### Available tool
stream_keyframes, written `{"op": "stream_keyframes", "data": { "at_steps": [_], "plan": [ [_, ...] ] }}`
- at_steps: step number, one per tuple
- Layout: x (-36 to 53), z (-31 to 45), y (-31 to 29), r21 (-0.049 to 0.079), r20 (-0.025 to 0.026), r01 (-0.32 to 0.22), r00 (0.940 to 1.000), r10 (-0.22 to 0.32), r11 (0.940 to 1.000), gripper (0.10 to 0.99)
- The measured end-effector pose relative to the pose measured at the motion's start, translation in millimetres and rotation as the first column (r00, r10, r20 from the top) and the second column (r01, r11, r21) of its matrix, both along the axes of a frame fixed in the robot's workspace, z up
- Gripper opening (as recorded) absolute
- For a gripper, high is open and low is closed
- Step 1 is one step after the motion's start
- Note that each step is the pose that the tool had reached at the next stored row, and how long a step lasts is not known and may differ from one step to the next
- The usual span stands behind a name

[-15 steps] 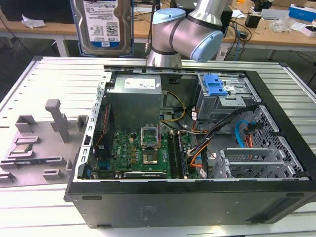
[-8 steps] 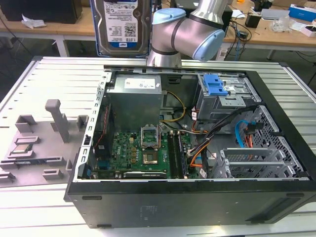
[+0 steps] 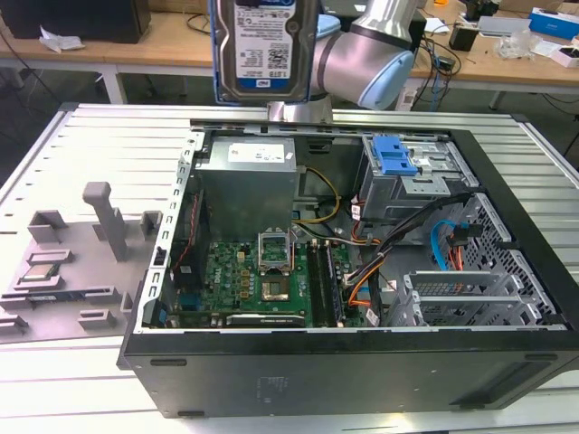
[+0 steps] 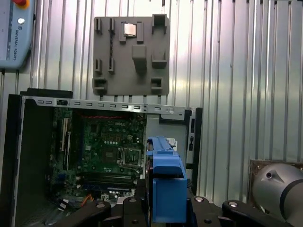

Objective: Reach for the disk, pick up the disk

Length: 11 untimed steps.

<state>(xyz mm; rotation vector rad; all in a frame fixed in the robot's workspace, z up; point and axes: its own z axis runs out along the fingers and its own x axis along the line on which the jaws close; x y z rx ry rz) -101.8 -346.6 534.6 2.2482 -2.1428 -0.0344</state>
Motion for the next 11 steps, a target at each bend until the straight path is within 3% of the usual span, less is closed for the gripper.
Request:
{"op": "stream_keyframes", "data": {
  "at_steps": [5,11],
  "plan": [
    [22.1,0.0,0.0,0.0,0.0,0.0,1.0,0.0,1.0,0.369],
    [39.5,0.0,0.0,0.0,0.0,0.0,1.0,0.0,1.0,0.369]
  ]
}}
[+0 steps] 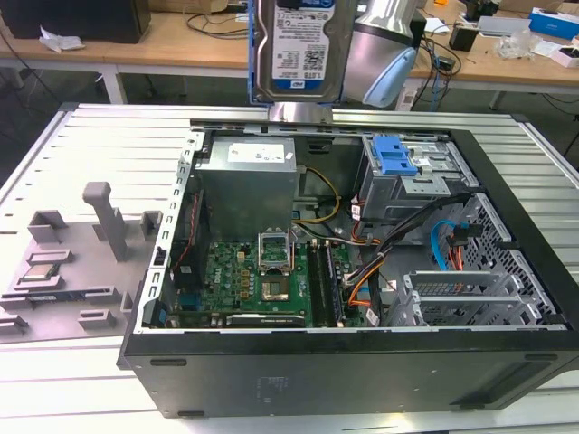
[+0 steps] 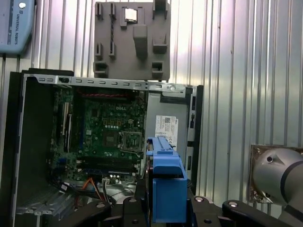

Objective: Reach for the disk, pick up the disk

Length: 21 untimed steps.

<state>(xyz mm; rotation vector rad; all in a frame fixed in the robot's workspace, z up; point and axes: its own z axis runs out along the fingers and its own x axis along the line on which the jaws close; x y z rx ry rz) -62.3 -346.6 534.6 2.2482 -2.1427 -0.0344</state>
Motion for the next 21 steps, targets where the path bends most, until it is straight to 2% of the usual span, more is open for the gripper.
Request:
{"op": "stream_keyframes", "data": {
  "at_steps": [6,19,21],
  "plan": [
    [25.2,0.0,0.0,0.0,0.0,0.0,1.0,0.0,1.0,0.369],
    [65.5,-0.1,0.0,0.0,0.0001,0.0,1.0,0.0,1.0,0.369],
    [76.9,0.0,0.0,0.0,0.0,0.0,1.0,0.0,1.0,0.369]
  ]
}}
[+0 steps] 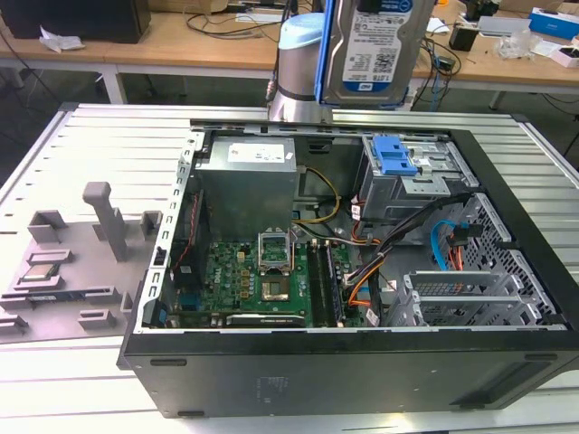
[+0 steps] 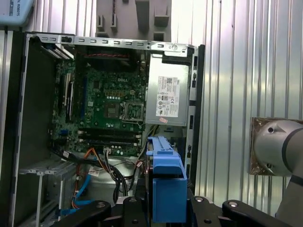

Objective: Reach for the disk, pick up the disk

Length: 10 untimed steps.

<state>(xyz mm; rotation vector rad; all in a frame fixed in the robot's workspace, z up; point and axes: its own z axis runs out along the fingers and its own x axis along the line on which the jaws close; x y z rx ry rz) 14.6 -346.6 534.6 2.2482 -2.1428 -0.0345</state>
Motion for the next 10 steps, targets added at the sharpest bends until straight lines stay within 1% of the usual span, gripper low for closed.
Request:
{"op": "stream_keyframes", "data": {
  "at_steps": [2,4,5,7,10],
  "plan": [
    [6.0,0.0,0.0,0.0,0.0,0.0,1.0,0.0,1.0,0.369],
    [19.6,0.0,0.0,0.0,0.0001,0.0,1.0,0.0,1.0,0.369],
    [22.7,0.0,0.0,0.0,0.0,0.0,1.0,0.0,1.0,0.369],
    [25.9,0.0,0.1,0.0,0.0,0.0,1.0,0.0,1.0,0.369],
    [26.5,0.0,0.0,0.0,0.0001,0.0,1.0,0.0,1.0,0.369]
  ]
}}
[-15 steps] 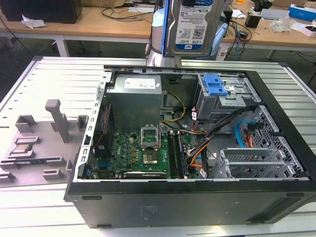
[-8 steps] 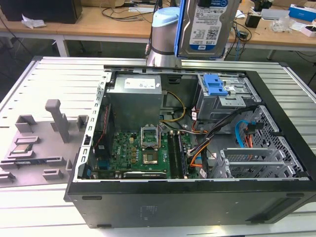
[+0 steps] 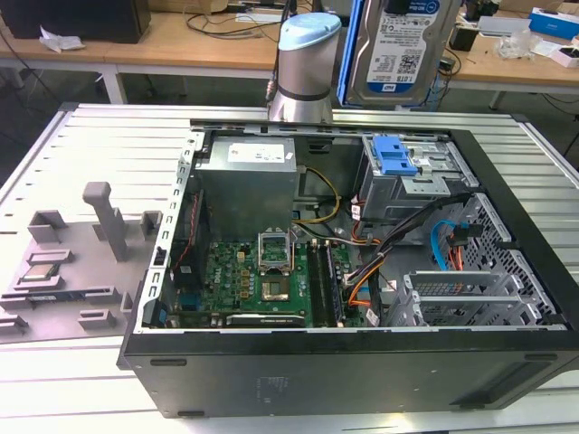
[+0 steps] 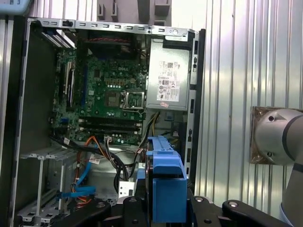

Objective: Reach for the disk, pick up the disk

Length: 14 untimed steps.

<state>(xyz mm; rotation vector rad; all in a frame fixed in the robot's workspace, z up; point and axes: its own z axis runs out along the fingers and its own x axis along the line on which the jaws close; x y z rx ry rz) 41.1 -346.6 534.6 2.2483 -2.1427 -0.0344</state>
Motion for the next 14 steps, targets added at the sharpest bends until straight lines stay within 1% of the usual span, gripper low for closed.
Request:
{"op": "stream_keyframes", "data": {
  "at_steps": [1,4,6,9,12,14],
  "plan": [
    [0.1,0.0,-0.2,0.0,0.0,0.0,1.0,0.0,1.0,0.369],
    [0.1,0.0,-5.9,0.0,0.0,0.0,1.0,0.0,1.0,0.369],
    [0.1,0.0,-10.7,0.0,-0.0001,0.0,1.0,0.0,1.0,0.369],
    [0.1,0.0,-15.4,0.0,0.0,0.0,1.0,0.0,1.0,0.369],
    [0.1,0.0,-22.6,0.0,-0.0001,0.0,1.0,0.0,1.0,0.369],
    [0.1,0.0,-25.1,0.0,0.0,0.0,1.0,0.0,1.0,0.369]
  ]
}}
